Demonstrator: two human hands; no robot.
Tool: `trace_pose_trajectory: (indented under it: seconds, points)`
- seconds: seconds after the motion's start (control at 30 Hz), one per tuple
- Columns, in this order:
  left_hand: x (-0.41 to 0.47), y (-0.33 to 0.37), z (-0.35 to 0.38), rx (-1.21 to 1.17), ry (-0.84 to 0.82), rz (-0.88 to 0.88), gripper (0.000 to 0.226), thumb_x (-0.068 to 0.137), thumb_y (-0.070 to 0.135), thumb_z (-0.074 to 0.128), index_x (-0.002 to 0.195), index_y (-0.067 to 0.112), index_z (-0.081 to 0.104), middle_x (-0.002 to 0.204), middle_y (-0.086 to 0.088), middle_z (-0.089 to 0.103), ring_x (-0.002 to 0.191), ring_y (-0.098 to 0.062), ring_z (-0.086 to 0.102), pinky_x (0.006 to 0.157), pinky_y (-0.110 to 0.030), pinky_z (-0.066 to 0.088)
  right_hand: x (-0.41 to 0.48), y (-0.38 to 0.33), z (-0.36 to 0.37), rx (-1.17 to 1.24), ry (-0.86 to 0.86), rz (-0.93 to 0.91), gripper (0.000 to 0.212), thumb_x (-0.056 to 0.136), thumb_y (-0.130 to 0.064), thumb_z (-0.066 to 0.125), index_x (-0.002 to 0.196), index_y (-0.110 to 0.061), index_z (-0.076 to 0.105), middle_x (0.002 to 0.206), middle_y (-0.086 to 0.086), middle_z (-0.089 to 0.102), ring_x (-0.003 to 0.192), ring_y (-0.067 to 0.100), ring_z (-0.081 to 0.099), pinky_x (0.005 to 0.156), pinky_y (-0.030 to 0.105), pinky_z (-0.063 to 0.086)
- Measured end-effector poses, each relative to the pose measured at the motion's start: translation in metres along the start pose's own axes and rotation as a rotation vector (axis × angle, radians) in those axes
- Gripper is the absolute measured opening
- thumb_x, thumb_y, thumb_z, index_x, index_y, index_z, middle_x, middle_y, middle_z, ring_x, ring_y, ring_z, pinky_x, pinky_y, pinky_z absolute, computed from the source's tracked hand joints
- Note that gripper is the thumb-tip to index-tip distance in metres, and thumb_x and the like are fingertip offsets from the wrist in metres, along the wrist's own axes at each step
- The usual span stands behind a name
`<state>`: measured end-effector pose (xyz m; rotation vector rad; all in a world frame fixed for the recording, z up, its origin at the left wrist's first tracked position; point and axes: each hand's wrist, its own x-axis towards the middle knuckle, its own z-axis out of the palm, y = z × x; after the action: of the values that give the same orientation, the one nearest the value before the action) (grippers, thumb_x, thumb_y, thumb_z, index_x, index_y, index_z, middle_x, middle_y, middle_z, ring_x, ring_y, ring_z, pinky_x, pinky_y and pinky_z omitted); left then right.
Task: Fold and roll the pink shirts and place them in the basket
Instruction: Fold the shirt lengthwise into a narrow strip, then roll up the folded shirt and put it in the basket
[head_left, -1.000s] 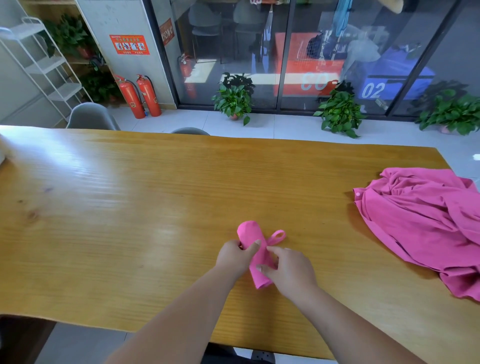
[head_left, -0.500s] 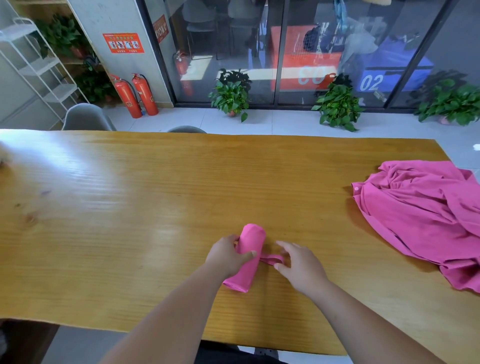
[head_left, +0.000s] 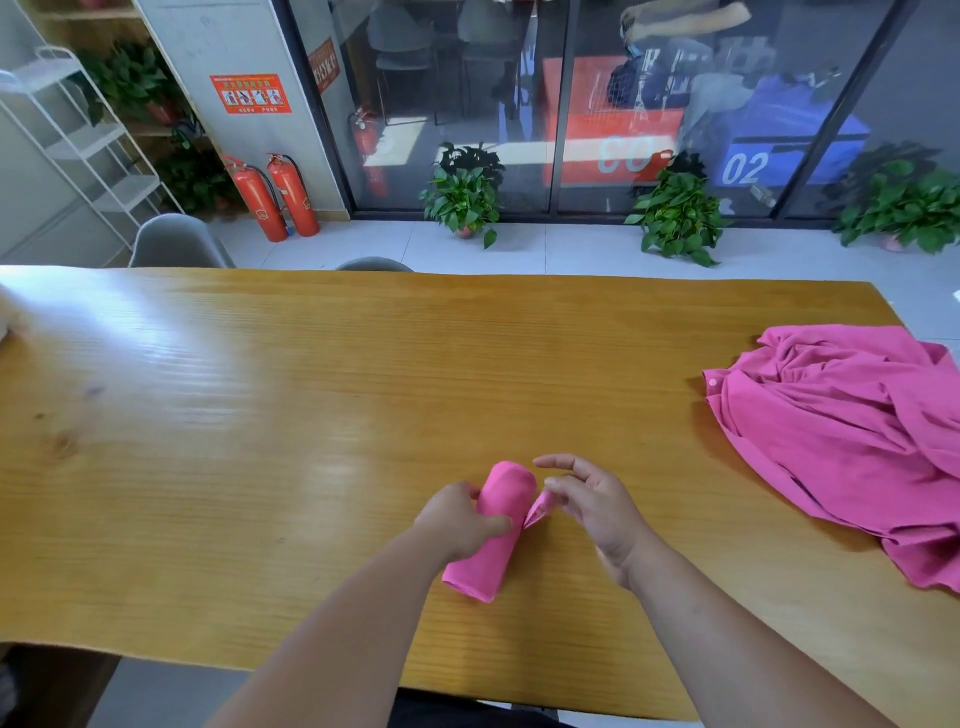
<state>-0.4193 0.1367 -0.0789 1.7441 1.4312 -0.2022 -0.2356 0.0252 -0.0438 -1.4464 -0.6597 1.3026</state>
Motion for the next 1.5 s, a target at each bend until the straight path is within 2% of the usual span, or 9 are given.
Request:
trace_pose_trajectory:
  seconds: [0.2, 0.43, 0.57, 0.8, 0.97, 1.13, 1.33, 1.4, 1.5]
  points:
    - [-0.012, -0.001, -0.015, -0.275, -0.009, -0.040, 0.062, 0.077, 0.049, 0.079, 0.127, 0.015, 0.066, 0.103, -0.004, 0.074, 0.090, -0.024, 0.074, 0.072, -0.040, 0.065, 0.001, 0.001, -0.006, -0.337, -0.049, 0.105, 0.033, 0.107, -0.013, 0.046, 0.118, -0.027, 0.073, 0.079, 0.011, 0.075, 0.077, 0.015, 0.067, 0.084, 0.037, 0.050]
    - [-0.046, 0.000, -0.039, -0.602, 0.114, 0.038, 0.070, 0.072, 0.041, 0.085, 0.131, 0.020, 0.054, 0.117, -0.006, 0.069, 0.103, -0.024, 0.072, 0.090, -0.049, 0.063, 0.014, -0.037, 0.018, 0.382, -0.025, -0.036, 0.044, 0.103, -0.011, 0.032, 0.131, -0.004, 0.066, 0.079, 0.018, 0.060, 0.065, 0.021, 0.053, 0.073, 0.038, 0.045]
    - [-0.063, -0.005, -0.052, -0.662, 0.176, 0.226, 0.069, 0.073, 0.028, 0.090, 0.130, 0.032, 0.052, 0.119, 0.000, 0.070, 0.105, -0.020, 0.073, 0.090, -0.051, 0.064, 0.026, -0.050, 0.029, 0.533, -0.018, 0.033, 0.047, 0.103, -0.021, 0.035, 0.142, -0.011, 0.059, 0.109, 0.029, 0.068, 0.065, 0.022, 0.047, 0.064, 0.036, 0.039]
    - [-0.083, -0.023, -0.079, -0.030, 0.416, 0.580, 0.075, 0.077, 0.029, 0.079, 0.145, 0.046, 0.051, 0.126, 0.024, 0.051, 0.119, -0.014, 0.045, 0.099, -0.038, 0.050, 0.023, -0.083, 0.063, 0.414, -0.172, 0.041, 0.048, 0.108, -0.025, 0.030, 0.150, -0.017, 0.052, 0.130, 0.031, 0.068, 0.075, 0.021, 0.048, 0.066, 0.036, 0.034]
    - [-0.088, -0.054, -0.103, 0.156, 0.567, 0.538, 0.079, 0.075, 0.028, 0.074, 0.148, 0.045, 0.050, 0.124, 0.018, 0.051, 0.108, -0.019, 0.043, 0.092, -0.041, 0.050, 0.002, -0.104, 0.116, -0.049, -0.254, -0.144, 0.048, 0.111, -0.024, 0.026, 0.143, -0.032, 0.060, 0.122, 0.010, 0.077, 0.109, 0.029, 0.064, 0.088, 0.040, 0.043]
    - [-0.100, -0.089, -0.135, 0.234, 0.717, 0.363, 0.063, 0.080, 0.032, 0.076, 0.139, 0.039, 0.057, 0.122, 0.013, 0.055, 0.096, -0.023, 0.046, 0.084, -0.038, 0.049, -0.027, -0.101, 0.188, -0.250, -0.268, -0.430, 0.047, 0.099, -0.018, 0.038, 0.128, -0.029, 0.073, 0.119, -0.004, 0.077, 0.115, 0.010, 0.066, 0.091, 0.021, 0.048]
    - [-0.128, -0.115, -0.186, -0.151, 0.481, 0.143, 0.042, 0.064, 0.054, 0.086, 0.096, 0.033, 0.069, 0.085, 0.010, 0.070, 0.081, -0.016, 0.069, 0.062, -0.032, 0.050, -0.041, -0.059, 0.254, -0.107, -0.203, -0.347, 0.045, 0.097, -0.014, 0.041, 0.124, -0.029, 0.075, 0.115, 0.004, 0.075, 0.095, 0.020, 0.062, 0.085, 0.038, 0.047]
    - [-0.133, -0.133, -0.192, -0.344, 0.402, 0.155, 0.063, 0.059, 0.058, 0.091, 0.116, 0.037, 0.073, 0.095, 0.011, 0.075, 0.085, -0.012, 0.071, 0.071, -0.033, 0.059, -0.040, -0.063, 0.272, 0.076, -0.187, -0.236, 0.044, 0.102, -0.008, 0.038, 0.126, -0.019, 0.073, 0.121, 0.011, 0.076, 0.099, 0.025, 0.062, 0.086, 0.043, 0.047]
    - [-0.145, -0.165, -0.189, -0.457, 0.227, 0.186, 0.106, 0.063, 0.046, 0.096, 0.155, 0.039, 0.045, 0.128, 0.008, 0.065, 0.105, -0.016, 0.070, 0.088, -0.044, 0.064, -0.039, -0.068, 0.294, 0.168, -0.150, -0.165, 0.040, 0.108, -0.011, 0.035, 0.129, -0.011, 0.070, 0.122, 0.018, 0.075, 0.091, 0.024, 0.057, 0.087, 0.042, 0.047]
